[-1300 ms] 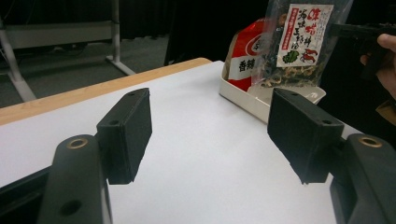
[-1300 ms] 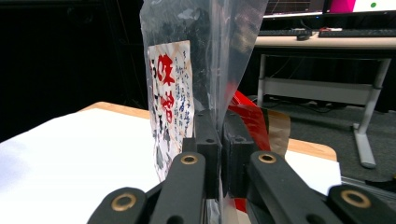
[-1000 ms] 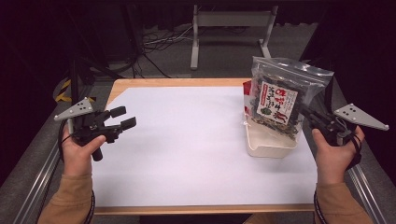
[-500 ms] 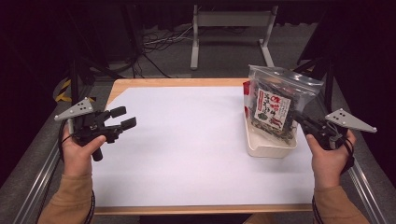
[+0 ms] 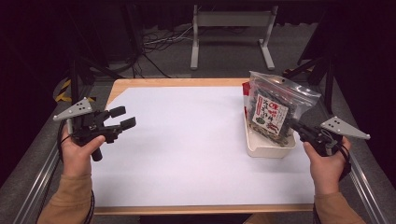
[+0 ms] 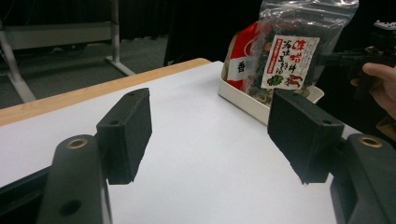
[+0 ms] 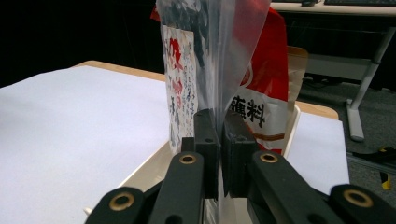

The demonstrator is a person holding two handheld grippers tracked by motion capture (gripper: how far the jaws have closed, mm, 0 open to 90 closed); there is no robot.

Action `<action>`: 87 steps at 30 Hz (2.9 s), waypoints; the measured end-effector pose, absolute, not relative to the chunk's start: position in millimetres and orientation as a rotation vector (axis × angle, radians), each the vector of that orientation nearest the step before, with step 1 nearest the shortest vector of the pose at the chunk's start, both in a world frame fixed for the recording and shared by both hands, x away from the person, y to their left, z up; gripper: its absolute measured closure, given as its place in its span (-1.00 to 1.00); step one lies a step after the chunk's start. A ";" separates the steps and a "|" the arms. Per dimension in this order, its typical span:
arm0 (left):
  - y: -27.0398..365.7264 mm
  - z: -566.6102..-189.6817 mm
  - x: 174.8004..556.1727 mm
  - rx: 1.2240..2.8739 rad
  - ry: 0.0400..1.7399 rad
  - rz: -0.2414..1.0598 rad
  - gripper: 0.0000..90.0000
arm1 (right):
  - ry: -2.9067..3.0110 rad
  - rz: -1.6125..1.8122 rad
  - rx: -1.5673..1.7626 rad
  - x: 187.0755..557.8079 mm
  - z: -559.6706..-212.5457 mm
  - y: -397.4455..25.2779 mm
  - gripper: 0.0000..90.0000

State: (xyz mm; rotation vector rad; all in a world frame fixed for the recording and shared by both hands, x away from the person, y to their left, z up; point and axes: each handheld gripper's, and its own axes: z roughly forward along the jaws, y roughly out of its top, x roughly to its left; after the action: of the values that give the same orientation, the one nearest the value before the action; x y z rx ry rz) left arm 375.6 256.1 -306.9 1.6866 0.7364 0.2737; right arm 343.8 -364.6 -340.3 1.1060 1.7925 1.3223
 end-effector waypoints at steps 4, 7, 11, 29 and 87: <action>255.1 -307.3 375.5 1.693 0.735 0.273 -0.30 | 1.807 1.314 1.091 343.1 -344.1 -360.3 0.89; 254.6 -307.2 375.0 1.694 0.734 0.269 -0.30 | 1.811 1.317 1.095 342.5 -344.8 -360.6 0.88; 254.0 -308.5 374.3 1.703 0.736 0.270 -0.30 | 1.811 1.332 1.112 342.7 -345.2 -364.0 0.86; 247.3 -315.6 365.8 1.743 0.728 0.287 -0.31 | 1.755 1.398 1.114 331.5 -333.6 -377.1 0.11; 237.1 -371.0 331.2 1.859 0.702 0.195 -0.36 | 2.320 1.486 0.844 327.6 -414.3 -281.0 -0.31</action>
State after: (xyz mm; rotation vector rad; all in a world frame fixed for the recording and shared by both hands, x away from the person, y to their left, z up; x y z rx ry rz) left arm 331.2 237.1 -371.0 1.8592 0.7023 0.1947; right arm 327.6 -281.0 -414.3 0.8443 2.3203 1.4856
